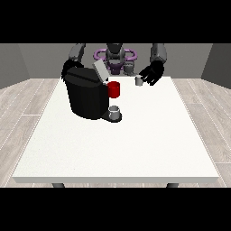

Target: Insert the coffee pod into the coffee machine and close the lid

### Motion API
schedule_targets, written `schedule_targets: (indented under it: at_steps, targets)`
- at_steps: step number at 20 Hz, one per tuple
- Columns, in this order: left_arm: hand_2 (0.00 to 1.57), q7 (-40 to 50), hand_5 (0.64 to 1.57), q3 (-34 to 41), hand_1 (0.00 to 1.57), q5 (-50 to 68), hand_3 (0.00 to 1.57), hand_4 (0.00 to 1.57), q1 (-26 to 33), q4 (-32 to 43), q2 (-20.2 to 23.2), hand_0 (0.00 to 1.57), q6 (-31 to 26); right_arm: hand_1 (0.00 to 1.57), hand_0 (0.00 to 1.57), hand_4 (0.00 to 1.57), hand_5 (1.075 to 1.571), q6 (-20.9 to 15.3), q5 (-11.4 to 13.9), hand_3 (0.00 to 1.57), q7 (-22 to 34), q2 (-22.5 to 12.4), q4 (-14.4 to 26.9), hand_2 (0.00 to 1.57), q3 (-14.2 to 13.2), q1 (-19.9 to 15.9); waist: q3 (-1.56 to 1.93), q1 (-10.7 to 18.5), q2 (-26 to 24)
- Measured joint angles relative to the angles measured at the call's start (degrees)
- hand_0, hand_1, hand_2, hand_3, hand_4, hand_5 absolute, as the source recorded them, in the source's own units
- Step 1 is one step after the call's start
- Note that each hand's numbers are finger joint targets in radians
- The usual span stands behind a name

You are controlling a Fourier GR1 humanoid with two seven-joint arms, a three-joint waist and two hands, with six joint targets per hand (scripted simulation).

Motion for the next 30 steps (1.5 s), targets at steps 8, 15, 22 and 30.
schedule_targets:
  at_steps: [8,15,22,30]
  targets:
    - [1.22,2.0,1.571,3.5,1.07,0.5,1.23,0.52,-7.5,0.6,3.8,1.07,-2.1,0.0,0.0,0.53,1.571,0.9,0.0,0.0,-1.4,1.0,-1.9,0.0,1.7,-1.1,-0.01,-3.8,2.7]
    - [1.29,5.4,1.571,6.5,1.26,1.5,1.22,0.47,-15.0,1.6,6.2,1.26,-3.6,0.0,0.0,0.51,1.571,0.2,0.9,0.0,-0.3,1.0,-3.1,0.0,2.6,-3.5,0.01,-6.7,5.2]
    - [1.31,6.7,1.571,6.9,1.26,1.0,1.24,0.51,-18.7,2.6,6.1,1.26,-3.8,0.0,0.0,0.48,1.571,-1.1,2.2,0.0,2.2,1.0,-5.5,0.0,3.6,-4.7,0.01,-8.9,6.3]
    - [1.32,6.7,1.571,6.9,1.29,0.0,1.22,0.5,-21.2,3.5,6.1,1.29,-3.2,0.0,0.0,0.52,1.571,-1.0,1.6,0.0,2.2,-0.3,-6.6,0.0,2.0,-6.2,0.01,-9.8,9.1]
